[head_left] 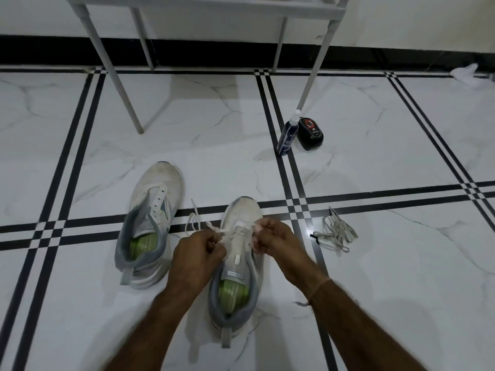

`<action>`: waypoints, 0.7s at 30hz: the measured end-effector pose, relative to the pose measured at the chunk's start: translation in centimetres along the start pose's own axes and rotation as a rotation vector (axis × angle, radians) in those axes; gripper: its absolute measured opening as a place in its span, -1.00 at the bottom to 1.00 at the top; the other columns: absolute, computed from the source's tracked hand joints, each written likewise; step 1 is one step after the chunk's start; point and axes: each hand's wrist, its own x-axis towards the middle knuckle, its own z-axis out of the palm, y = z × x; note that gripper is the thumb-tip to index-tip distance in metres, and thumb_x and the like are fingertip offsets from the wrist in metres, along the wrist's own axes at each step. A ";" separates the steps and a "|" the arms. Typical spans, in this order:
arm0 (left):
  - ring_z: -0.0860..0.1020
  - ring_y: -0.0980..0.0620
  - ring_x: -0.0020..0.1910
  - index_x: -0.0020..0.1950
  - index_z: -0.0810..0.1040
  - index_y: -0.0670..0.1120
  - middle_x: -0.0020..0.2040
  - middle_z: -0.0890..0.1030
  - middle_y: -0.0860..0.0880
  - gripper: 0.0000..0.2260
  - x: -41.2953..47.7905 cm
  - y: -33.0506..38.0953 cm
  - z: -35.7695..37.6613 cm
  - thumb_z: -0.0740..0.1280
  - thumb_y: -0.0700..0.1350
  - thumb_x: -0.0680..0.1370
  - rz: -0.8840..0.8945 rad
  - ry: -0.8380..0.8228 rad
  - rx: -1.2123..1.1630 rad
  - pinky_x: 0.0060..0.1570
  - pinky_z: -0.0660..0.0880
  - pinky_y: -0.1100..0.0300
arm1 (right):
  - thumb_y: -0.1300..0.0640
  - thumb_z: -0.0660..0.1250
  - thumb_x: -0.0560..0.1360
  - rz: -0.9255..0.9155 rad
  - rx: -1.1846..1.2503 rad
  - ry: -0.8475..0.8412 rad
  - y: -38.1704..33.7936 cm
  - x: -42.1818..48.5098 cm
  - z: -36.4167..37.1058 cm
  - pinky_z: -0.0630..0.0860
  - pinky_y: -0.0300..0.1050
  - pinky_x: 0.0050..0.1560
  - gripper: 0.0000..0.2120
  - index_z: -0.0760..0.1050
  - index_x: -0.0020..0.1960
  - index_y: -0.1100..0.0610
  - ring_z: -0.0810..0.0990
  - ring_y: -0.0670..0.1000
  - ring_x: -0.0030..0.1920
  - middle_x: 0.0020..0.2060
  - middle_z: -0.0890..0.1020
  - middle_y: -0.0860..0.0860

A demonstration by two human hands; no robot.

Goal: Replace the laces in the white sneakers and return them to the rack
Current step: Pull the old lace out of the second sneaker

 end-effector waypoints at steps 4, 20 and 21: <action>0.57 0.11 -0.31 -0.19 0.61 -0.02 -0.35 0.62 0.04 -0.94 -0.1 0.6 0.3 0.45 -0.08 0.47 0.035 -0.007 -0.004 -0.19 0.52 0.09 | 0.04 0.56 0.46 -0.230 -0.565 0.059 0.4 0.7 1.5 0.59 -0.11 -0.10 -0.83 0.67 -0.10 0.13 0.66 0.00 -0.15 -0.21 0.71 0.02; 0.54 0.14 -0.35 -0.23 0.55 0.02 -0.36 0.59 0.07 -0.88 -0.4 0.6 0.6 0.42 -0.06 0.49 0.023 -0.023 -0.067 -0.24 0.49 0.11 | -0.01 0.46 0.53 -0.260 -0.829 0.040 1.6 1.2 1.6 0.56 -0.16 -0.07 -0.85 0.62 -0.09 0.07 0.63 -0.08 -0.13 -0.17 0.68 -0.08; 0.54 0.14 -0.35 -0.23 0.55 0.02 -0.36 0.59 0.07 -0.88 -0.5 0.6 0.6 0.42 -0.06 0.49 0.026 -0.029 -0.066 -0.24 0.49 0.11 | -0.06 0.47 0.52 -0.276 -0.866 0.046 2.0 1.3 1.9 0.57 -0.12 -0.06 -0.83 0.63 -0.12 0.04 0.64 -0.07 -0.15 -0.19 0.68 -0.09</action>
